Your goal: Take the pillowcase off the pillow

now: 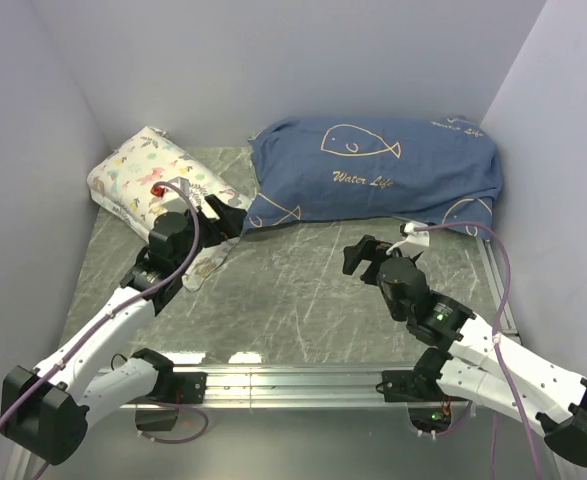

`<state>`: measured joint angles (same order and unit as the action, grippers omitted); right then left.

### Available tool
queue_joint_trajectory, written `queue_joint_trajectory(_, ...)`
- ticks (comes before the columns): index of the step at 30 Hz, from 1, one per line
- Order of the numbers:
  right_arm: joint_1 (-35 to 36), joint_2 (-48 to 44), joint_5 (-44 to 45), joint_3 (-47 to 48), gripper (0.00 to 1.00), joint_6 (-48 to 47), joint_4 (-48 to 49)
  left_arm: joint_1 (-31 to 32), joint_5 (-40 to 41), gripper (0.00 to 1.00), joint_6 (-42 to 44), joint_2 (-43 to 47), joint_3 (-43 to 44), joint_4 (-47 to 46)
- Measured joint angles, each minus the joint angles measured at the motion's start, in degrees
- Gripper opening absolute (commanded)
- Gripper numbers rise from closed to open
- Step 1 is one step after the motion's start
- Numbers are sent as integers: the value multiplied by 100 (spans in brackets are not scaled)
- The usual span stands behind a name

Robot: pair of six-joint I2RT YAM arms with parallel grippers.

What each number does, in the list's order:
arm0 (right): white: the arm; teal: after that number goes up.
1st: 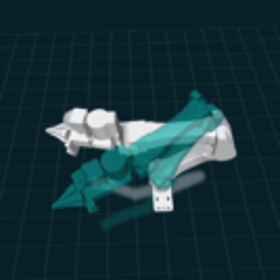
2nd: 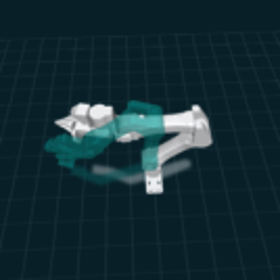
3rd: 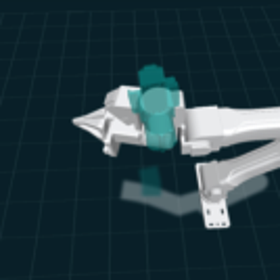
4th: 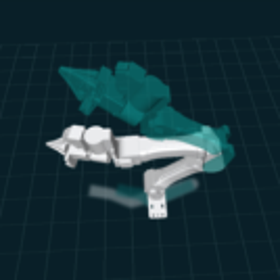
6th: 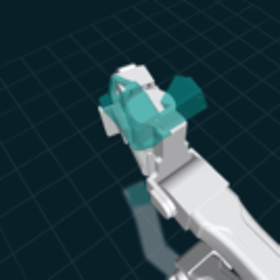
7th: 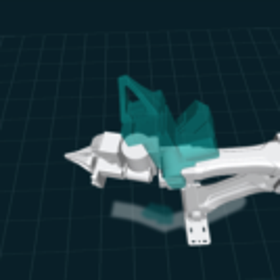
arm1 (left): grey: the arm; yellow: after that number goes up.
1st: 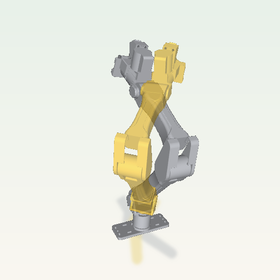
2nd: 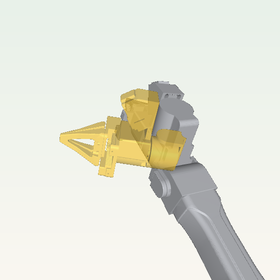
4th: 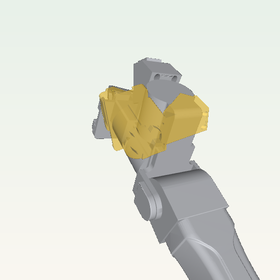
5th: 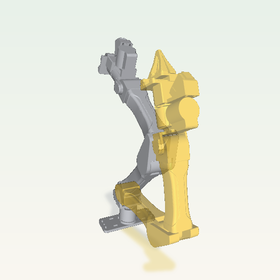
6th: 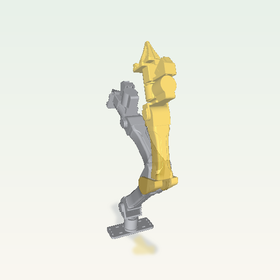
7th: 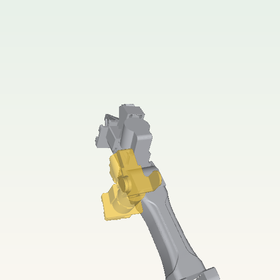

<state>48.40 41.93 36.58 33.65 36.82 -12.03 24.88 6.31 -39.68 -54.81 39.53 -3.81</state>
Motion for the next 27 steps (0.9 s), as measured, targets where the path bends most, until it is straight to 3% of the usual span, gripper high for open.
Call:
queue_joint_trajectory(7, 0, 122, -79, 17, 100, -111, 0, 63, 59, 99, 7, -409, 299, 15)
queue_joint_trajectory(12, -74, 721, -210, 490, 100, -393, 20, 81, 343, 99, 105, -1665, 1602, 68)
queue_joint_trajectory(15, -595, 1405, -551, 1196, 100, -496, 42, 79, 444, 99, 227, -2684, 2555, 0)
queue_joint_trajectory(20, -2090, 2754, -1285, 2328, 100, -468, 216, -15, 210, 99, 407, -4422, 3783, 35)
queue_joint_trajectory(27, -3265, 4328, -1904, 3250, 100, -232, 210, -92, -289, 99, 568, -5685, 4465, 337)
